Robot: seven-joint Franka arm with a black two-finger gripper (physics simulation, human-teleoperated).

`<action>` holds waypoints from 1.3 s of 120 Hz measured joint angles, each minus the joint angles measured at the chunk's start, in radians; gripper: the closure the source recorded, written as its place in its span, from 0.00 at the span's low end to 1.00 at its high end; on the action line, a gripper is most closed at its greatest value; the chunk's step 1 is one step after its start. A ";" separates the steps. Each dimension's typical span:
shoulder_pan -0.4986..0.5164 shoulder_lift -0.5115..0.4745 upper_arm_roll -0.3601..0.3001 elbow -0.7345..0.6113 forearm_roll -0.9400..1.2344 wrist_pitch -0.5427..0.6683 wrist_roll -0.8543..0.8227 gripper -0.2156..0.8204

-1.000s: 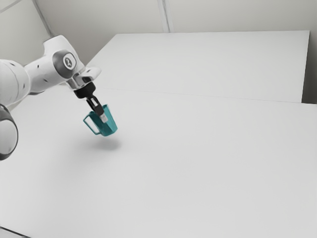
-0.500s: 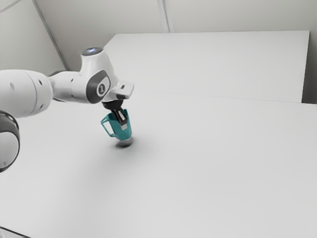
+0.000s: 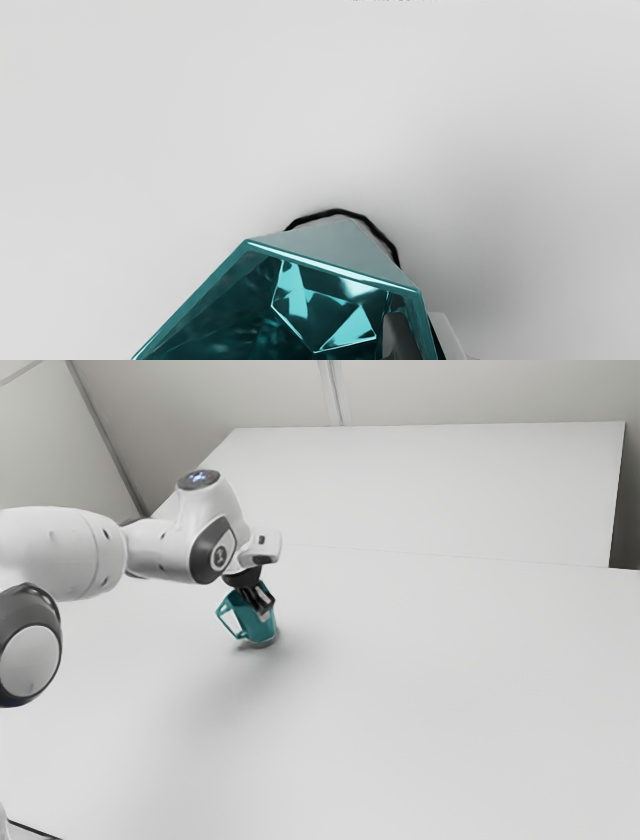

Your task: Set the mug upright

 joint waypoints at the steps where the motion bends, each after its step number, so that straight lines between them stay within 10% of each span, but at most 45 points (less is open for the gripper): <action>1: 0.000 0.001 0.000 0.000 -0.001 0.001 -0.002 0.96; 39: 0.015 0.019 -0.002 0.000 -0.084 0.011 -0.052 0.96; 65: 0.006 0.014 0.000 0.002 -0.094 0.007 -0.051 0.52; 89: 0.004 -0.011 0.000 0.005 -0.079 -0.006 -0.046 0.33; 156: 0.071 -0.231 -0.012 0.232 0.121 -0.384 -0.083 0.22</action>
